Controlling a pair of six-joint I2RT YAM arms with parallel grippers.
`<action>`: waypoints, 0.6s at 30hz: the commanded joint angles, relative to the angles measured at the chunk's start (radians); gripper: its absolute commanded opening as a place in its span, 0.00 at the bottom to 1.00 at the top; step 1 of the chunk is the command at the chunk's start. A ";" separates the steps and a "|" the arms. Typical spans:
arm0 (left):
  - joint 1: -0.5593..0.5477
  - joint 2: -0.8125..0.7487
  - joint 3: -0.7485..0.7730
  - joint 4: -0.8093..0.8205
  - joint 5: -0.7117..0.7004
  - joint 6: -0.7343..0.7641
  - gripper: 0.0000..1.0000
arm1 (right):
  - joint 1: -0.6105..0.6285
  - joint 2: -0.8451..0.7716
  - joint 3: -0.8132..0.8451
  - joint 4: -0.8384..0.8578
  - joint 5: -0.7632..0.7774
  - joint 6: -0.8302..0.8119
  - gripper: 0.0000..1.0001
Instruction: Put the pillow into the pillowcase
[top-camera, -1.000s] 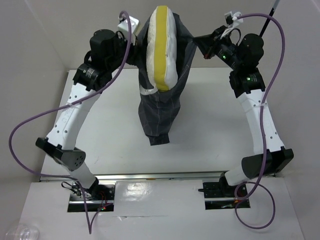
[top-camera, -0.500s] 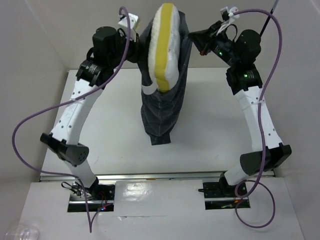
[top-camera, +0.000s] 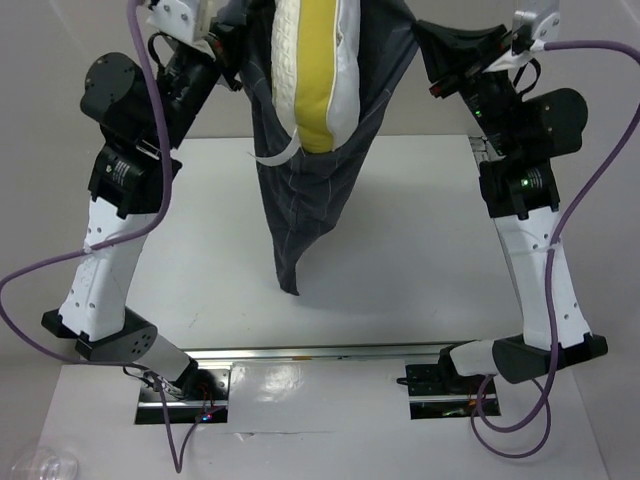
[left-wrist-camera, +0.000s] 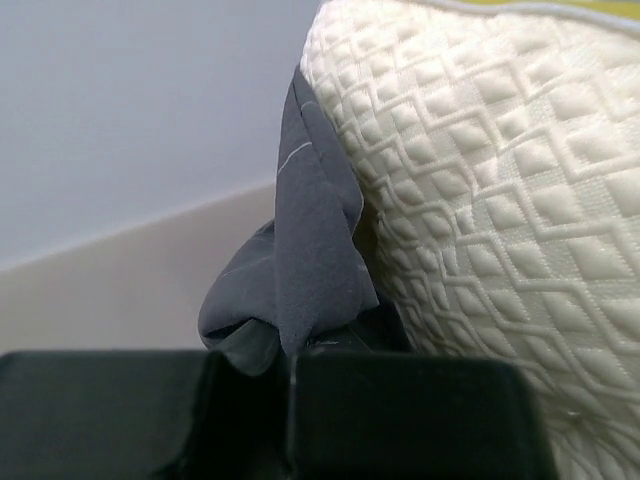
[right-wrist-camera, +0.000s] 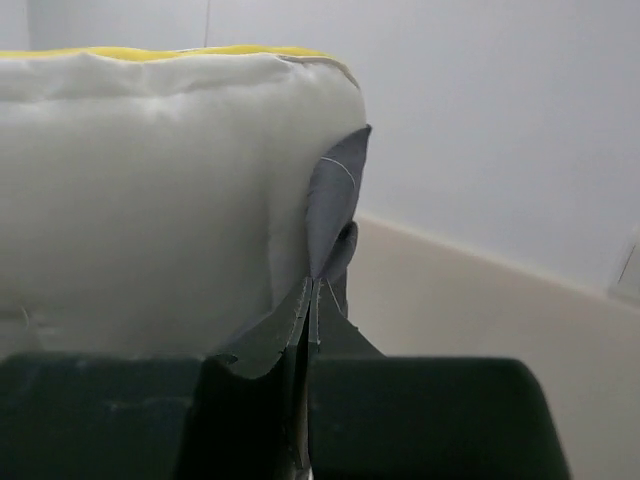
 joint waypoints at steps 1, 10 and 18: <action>0.016 -0.021 -0.128 0.001 -0.055 -0.007 0.00 | -0.007 -0.037 -0.135 -0.026 0.018 0.004 0.00; 0.048 0.062 0.076 -0.128 -0.026 -0.099 0.00 | -0.025 0.015 0.015 -0.017 -0.075 0.059 0.00; 0.060 0.051 0.068 0.001 -0.087 -0.025 0.00 | -0.025 0.029 0.061 0.081 0.039 0.065 0.00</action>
